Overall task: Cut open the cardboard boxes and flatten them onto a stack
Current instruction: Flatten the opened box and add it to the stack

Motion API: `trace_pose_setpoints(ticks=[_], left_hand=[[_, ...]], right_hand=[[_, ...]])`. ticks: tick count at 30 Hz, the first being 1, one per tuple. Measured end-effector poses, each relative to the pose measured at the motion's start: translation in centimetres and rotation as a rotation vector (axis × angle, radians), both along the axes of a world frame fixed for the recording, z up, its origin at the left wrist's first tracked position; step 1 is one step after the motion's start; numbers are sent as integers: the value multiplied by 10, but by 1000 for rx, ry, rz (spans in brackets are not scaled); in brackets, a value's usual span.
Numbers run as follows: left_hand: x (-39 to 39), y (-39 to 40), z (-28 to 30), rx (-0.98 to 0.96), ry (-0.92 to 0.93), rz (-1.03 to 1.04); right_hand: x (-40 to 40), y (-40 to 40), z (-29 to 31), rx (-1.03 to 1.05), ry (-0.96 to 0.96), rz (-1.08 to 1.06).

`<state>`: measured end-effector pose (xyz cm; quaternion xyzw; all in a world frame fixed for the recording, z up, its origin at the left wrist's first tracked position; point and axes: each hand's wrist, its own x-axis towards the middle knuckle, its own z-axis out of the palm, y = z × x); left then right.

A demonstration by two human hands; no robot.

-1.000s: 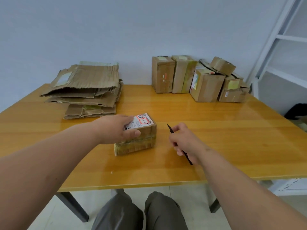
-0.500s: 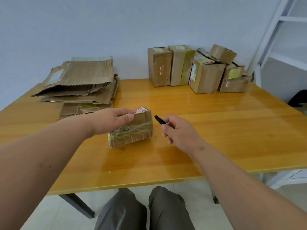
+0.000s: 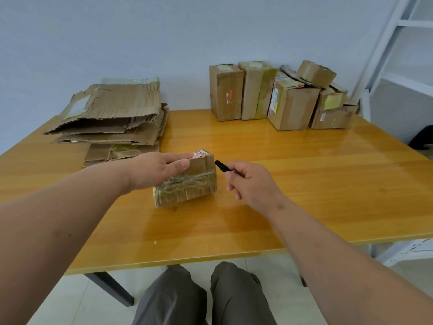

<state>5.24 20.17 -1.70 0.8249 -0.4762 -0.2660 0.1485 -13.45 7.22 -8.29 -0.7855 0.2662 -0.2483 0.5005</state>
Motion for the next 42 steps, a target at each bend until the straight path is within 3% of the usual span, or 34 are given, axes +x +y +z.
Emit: trace_pose_setpoints(ticks=[23,35,42], left_hand=[[7,-3,1,-4,87,-11],[24,-9,-2,6,104,-9],[28,-12,-7,-39,153,20]], right_hand=[[2,-1,-12,30,-39,7],[17,-5,-9,146,-96,15],[15,-5,-7,-8,-50,4]])
